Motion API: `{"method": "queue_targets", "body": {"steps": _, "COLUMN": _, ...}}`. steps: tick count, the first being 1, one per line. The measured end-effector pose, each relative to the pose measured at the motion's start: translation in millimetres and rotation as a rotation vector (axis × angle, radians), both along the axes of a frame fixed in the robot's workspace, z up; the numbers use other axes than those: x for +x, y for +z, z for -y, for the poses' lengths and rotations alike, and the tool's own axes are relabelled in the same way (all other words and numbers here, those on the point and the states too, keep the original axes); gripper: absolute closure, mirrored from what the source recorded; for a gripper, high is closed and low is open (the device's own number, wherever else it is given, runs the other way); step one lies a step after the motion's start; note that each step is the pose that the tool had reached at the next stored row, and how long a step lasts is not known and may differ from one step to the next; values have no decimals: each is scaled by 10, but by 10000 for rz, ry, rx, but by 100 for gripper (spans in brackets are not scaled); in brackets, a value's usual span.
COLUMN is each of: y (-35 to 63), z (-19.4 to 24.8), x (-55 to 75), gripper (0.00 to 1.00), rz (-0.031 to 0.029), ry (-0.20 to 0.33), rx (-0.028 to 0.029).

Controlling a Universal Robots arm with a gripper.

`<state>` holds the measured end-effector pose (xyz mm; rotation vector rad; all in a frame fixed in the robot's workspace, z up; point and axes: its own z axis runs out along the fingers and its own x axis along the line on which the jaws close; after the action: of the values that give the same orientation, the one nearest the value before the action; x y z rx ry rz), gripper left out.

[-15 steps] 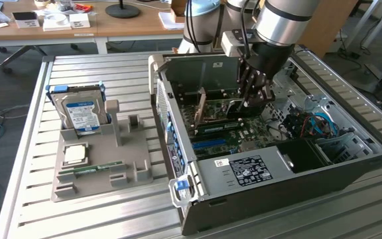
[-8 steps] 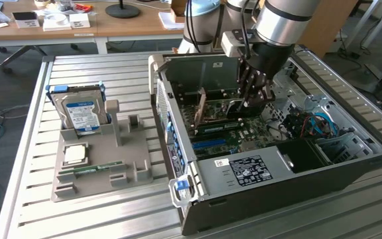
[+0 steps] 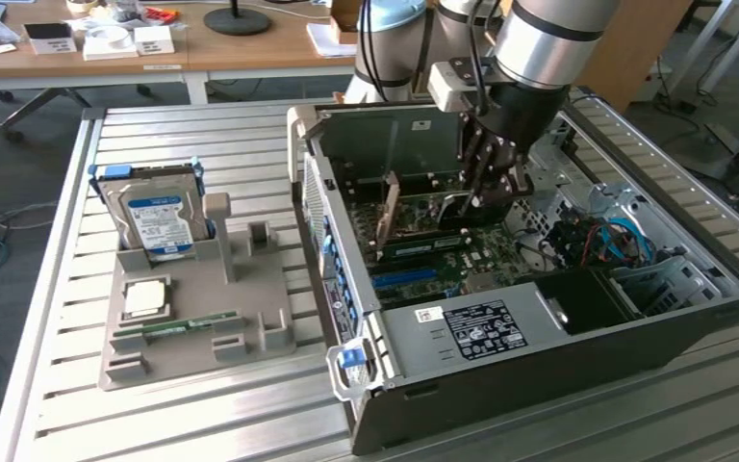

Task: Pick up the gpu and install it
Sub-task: 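Insert the gpu into the slot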

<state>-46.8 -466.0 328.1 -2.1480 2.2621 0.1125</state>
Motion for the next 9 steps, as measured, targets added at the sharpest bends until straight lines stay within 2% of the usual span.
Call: {"method": "queue_targets", "body": {"steps": 9, "y": -4, "z": 0, "x": -3, "gripper": 73, "rz": 0, "ry": 23, "rx": 0}}
